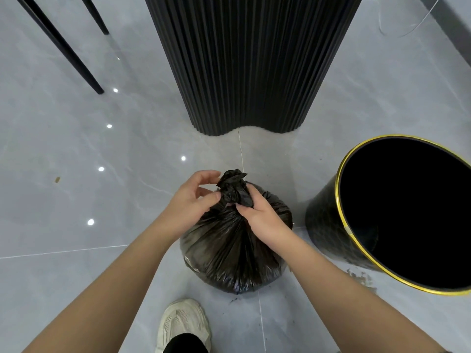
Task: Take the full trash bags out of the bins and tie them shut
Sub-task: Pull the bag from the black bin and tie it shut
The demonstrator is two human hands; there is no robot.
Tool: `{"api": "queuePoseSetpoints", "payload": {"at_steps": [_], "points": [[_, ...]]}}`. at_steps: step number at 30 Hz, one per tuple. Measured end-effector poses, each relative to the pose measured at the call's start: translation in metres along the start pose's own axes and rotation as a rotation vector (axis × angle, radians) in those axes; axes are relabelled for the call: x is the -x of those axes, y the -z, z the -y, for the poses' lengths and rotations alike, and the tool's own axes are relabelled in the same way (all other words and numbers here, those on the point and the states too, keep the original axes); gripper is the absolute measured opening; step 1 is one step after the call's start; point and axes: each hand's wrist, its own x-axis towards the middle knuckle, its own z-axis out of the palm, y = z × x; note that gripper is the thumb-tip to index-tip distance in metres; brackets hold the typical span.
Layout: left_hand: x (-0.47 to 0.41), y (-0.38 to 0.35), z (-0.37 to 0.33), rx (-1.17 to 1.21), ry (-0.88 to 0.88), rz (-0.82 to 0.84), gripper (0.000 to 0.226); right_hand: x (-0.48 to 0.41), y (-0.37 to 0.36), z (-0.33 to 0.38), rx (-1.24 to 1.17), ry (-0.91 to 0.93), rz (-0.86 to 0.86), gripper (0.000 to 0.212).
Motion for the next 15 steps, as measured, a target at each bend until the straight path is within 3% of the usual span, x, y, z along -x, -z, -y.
{"api": "queuePoseSetpoints", "payload": {"at_steps": [3, 6, 9, 15], "points": [[-0.005, -0.002, -0.008, -0.176, -0.030, 0.052, 0.035, -0.003, 0.008, 0.005, 0.030, -0.052, 0.088, 0.068], [-0.012, -0.006, -0.020, -0.333, -0.066, 0.123, 0.024, -0.005, 0.010, 0.008, 0.108, -0.068, 0.127, 0.076], [-0.016, -0.009, -0.028, -0.356, -0.080, 0.184, 0.006, -0.005, 0.009, 0.014, 0.129, -0.072, 0.119, 0.063], [-0.020, -0.005, -0.035, -0.055, 0.065, 0.218, 0.015, -0.008, 0.009, 0.013, 0.326, -0.089, 0.244, 0.028]]}}
